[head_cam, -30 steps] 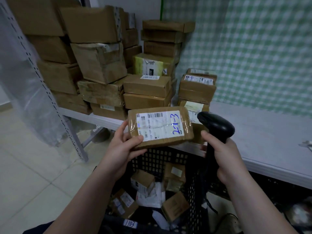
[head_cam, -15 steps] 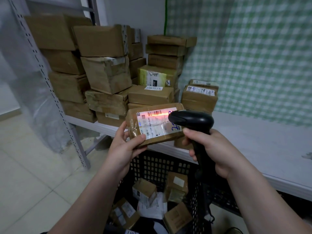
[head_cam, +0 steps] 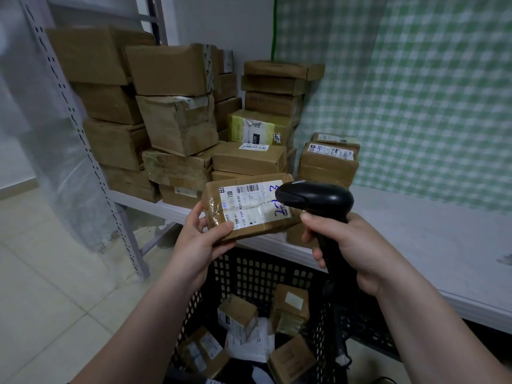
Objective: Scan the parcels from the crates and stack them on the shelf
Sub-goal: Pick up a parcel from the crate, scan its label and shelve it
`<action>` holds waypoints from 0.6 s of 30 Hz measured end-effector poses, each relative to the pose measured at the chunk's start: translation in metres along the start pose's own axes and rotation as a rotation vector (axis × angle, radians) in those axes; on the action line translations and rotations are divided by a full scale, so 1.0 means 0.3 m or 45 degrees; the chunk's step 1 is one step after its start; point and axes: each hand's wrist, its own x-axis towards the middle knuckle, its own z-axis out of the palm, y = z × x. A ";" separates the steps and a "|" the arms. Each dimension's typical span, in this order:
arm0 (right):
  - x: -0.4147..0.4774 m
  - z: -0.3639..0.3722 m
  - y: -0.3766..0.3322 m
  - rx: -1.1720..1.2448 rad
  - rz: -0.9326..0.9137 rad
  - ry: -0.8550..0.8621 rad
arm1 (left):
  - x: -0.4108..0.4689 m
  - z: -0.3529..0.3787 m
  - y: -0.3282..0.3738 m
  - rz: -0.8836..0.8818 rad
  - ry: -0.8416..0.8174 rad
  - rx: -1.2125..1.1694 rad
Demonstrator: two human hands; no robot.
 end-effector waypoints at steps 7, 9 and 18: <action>0.003 -0.002 -0.005 0.022 -0.010 0.054 | 0.025 -0.009 0.009 -0.029 0.016 -0.018; 0.016 -0.007 -0.010 0.049 -0.040 0.124 | 0.037 -0.005 0.027 -0.049 0.018 -0.061; 0.168 -0.012 -0.116 0.197 -0.048 0.181 | 0.198 0.080 0.226 -0.050 0.132 0.045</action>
